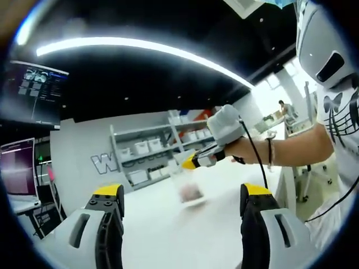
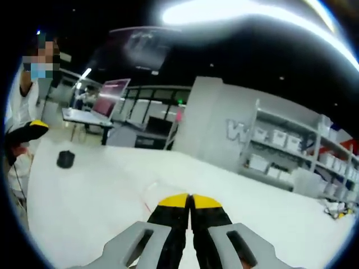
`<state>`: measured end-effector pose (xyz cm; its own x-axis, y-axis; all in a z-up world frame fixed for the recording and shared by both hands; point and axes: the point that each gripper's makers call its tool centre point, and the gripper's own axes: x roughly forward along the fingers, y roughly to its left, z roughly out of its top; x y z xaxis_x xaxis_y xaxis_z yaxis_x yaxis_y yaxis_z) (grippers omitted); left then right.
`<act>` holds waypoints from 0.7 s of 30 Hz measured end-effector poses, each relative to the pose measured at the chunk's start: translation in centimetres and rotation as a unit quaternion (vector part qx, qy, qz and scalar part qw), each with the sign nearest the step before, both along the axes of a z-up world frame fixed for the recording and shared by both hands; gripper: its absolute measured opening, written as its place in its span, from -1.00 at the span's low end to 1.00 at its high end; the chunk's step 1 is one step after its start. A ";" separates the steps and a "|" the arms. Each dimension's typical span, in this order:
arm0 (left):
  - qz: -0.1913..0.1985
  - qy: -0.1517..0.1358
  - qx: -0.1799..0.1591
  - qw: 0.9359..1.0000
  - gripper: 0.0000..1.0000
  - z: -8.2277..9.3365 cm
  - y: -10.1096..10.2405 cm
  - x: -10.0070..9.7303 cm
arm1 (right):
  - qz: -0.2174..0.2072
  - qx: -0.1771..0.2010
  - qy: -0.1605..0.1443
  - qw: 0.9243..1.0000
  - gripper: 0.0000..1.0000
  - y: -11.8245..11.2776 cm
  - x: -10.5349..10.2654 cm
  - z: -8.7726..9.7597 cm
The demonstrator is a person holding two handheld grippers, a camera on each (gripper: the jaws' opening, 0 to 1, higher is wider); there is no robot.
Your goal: Open the resealable bag by pulling the two sides of the seal apart until the entire bag opening is separated and visibly accessible.
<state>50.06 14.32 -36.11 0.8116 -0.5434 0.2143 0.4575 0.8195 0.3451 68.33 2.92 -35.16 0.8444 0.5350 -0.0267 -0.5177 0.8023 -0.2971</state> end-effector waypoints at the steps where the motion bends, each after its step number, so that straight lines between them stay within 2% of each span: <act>1: 0.000 0.000 0.000 1.000 0.69 0.0 0.0 0.0 | -0.001 0.001 0.001 1.000 -1.00 0.0 0.2 0.0; 21: 0.005 0.003 -0.005 1.000 0.69 -0.3 0.5 0.5 | -0.007 0.016 0.003 1.000 -1.00 0.0 2.9 0.9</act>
